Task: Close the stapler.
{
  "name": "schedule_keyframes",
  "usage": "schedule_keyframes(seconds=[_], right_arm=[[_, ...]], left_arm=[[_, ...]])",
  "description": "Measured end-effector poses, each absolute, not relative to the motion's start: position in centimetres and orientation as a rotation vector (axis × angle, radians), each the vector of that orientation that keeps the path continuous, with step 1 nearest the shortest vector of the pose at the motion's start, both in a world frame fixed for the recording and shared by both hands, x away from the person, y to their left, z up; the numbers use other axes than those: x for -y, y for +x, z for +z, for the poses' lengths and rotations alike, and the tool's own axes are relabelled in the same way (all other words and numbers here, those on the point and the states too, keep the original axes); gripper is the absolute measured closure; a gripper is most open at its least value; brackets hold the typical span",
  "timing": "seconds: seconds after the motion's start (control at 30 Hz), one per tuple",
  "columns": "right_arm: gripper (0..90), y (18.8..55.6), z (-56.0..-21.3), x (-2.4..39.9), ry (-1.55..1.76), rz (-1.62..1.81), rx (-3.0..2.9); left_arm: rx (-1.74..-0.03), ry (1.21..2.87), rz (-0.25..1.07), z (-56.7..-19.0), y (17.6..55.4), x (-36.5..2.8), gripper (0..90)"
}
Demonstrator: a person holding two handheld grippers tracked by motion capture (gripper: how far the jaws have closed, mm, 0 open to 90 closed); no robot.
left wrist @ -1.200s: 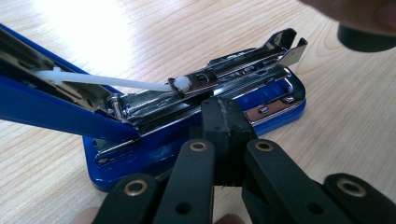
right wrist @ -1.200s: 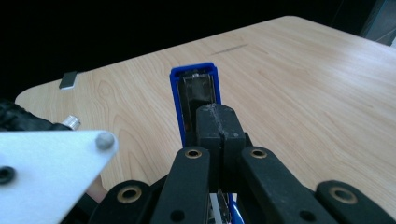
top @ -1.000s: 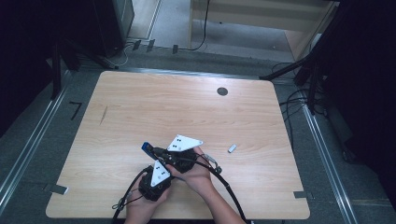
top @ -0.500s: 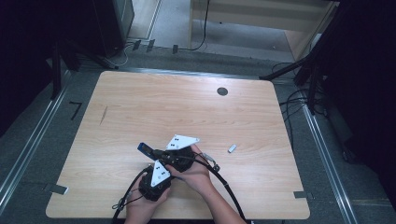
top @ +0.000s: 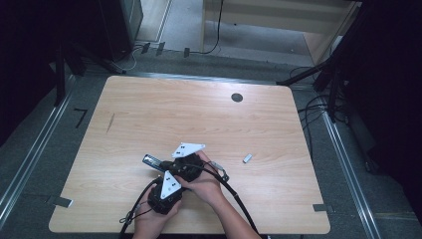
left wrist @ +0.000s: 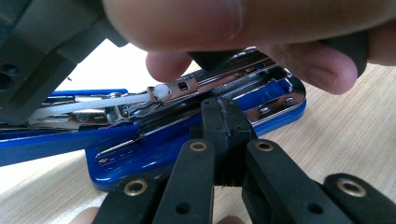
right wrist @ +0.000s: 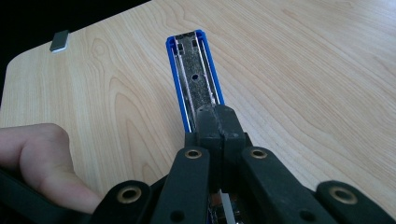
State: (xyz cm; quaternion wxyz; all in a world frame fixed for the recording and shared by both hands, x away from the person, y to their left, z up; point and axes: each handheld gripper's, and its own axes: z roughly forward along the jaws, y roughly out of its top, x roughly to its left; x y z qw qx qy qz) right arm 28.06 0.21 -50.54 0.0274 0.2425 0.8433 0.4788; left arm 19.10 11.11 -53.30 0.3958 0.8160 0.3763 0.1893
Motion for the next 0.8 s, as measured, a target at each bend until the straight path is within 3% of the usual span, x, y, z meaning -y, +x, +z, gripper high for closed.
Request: schedule_keyframes(seconds=[0.8], right_arm=[[90.0, 28.5, -50.4, -0.2, 0.811, 1.448, -2.619]], left_arm=[[-0.957, 2.065, 0.474, -53.3, 19.1, -11.1, 90.0]])
